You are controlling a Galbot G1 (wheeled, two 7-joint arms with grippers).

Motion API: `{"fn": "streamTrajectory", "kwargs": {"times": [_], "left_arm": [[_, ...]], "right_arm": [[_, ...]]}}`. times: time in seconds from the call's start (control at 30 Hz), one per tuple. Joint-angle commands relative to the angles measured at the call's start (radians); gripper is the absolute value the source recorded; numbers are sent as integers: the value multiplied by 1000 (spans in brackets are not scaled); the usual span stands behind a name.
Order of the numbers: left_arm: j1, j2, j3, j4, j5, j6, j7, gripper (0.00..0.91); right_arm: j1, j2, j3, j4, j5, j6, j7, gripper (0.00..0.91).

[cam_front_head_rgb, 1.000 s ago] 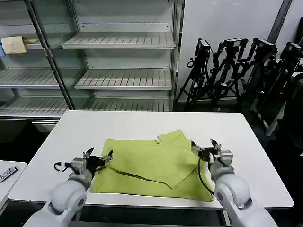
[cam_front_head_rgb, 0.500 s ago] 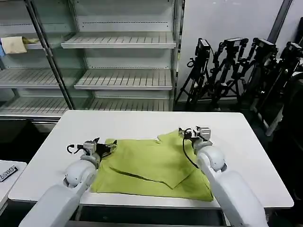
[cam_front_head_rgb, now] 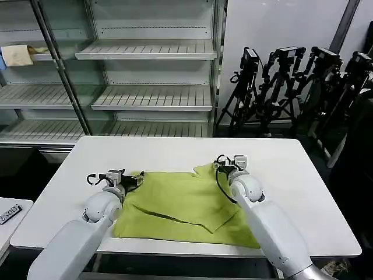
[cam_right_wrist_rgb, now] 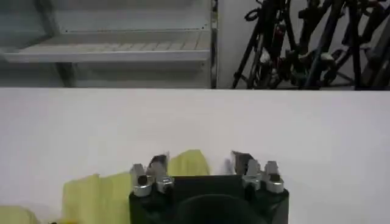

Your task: Fold and organize the clothes.

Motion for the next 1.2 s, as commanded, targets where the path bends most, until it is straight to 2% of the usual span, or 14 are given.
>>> {"fn": "streamTrajectory", "kwargs": {"times": [0.03,0.47,0.9,1.2], "left_arm": [[11,2,5,13,-13,7,25,20],[44,2,-22,5,-40,0,49,20],[97,23,-82,-132,-59,-40,56,30],[131,39,-114,-179,-68,-68,65,30]], "right_arm": [[-12,8,-12,-20,16,-2,1,0],[-46,-1,5,16,17,2,-1,0],[-69,-6,39,101,-22,104,-25,0],[-123,-37,80,238,-30,122,-40,0]]}}
